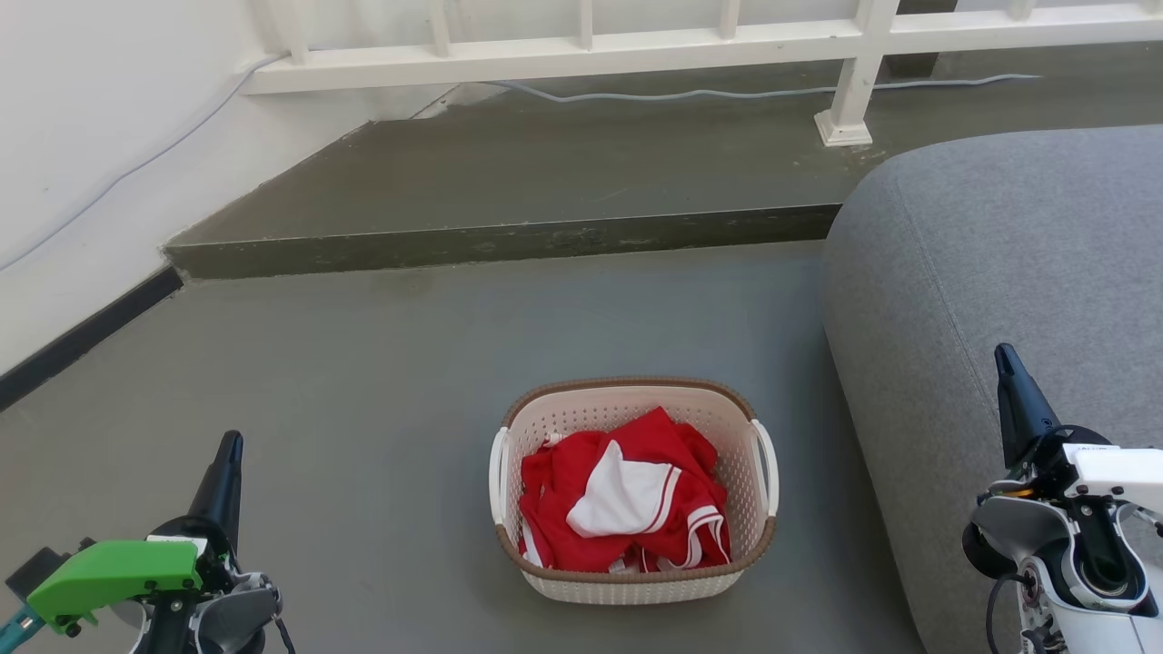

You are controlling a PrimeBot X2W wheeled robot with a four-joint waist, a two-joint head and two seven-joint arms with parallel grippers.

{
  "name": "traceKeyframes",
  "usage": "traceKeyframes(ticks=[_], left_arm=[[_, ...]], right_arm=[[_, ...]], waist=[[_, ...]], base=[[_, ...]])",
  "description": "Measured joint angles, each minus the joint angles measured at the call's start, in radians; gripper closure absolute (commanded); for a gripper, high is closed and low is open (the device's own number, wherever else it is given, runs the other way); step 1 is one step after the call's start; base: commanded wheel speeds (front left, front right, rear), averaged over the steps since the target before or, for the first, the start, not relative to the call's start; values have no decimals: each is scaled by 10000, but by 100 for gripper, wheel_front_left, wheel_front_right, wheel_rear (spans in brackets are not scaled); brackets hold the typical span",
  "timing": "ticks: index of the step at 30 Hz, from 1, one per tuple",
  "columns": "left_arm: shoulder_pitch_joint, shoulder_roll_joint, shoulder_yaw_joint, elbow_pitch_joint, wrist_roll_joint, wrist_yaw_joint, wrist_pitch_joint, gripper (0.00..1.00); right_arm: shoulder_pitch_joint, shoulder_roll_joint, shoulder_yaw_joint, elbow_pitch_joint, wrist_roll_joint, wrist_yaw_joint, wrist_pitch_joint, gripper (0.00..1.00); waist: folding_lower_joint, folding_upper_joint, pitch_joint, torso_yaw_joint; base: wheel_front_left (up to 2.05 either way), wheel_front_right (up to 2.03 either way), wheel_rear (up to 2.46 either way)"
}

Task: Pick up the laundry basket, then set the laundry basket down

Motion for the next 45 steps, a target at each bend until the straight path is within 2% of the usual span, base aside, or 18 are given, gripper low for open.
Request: traceKeyframes(ticks=[33, 34, 37, 38, 39, 45], left_arm=[[0, 0, 0, 0, 0, 0, 0, 100], [0, 0, 0, 0, 0, 0, 0, 0], [133, -86, -17, 303, -2, 10, -2, 0], [198, -150, -21, 441, -2, 13, -2, 100], [270, -219, -35, 543, -2, 15, -2, 0], [410, -267, -159, 640, -2, 17, -63, 0]], right_arm=[[0, 0, 0, 0, 0, 0, 0, 100], [0, 0, 0, 0, 0, 0, 0, 0], [152, 127, 19, 293, -2, -44, -10, 0], [257, 180, 29, 414, -2, -44, -10, 100], [379, 228, 35, 525, -2, -44, -10, 0], [603, 332, 56, 568, -2, -44, -48, 0]], waist=[[0, 0, 0, 0], [0, 0, 0, 0], [0, 0, 0, 0], [0, 0, 0, 0], [0, 0, 0, 0], [0, 0, 11, 5]], base=[[0, 0, 0], [0, 0, 0], [0, 0, 0], [0, 0, 0], [0, 0, 0], [0, 0, 0]])
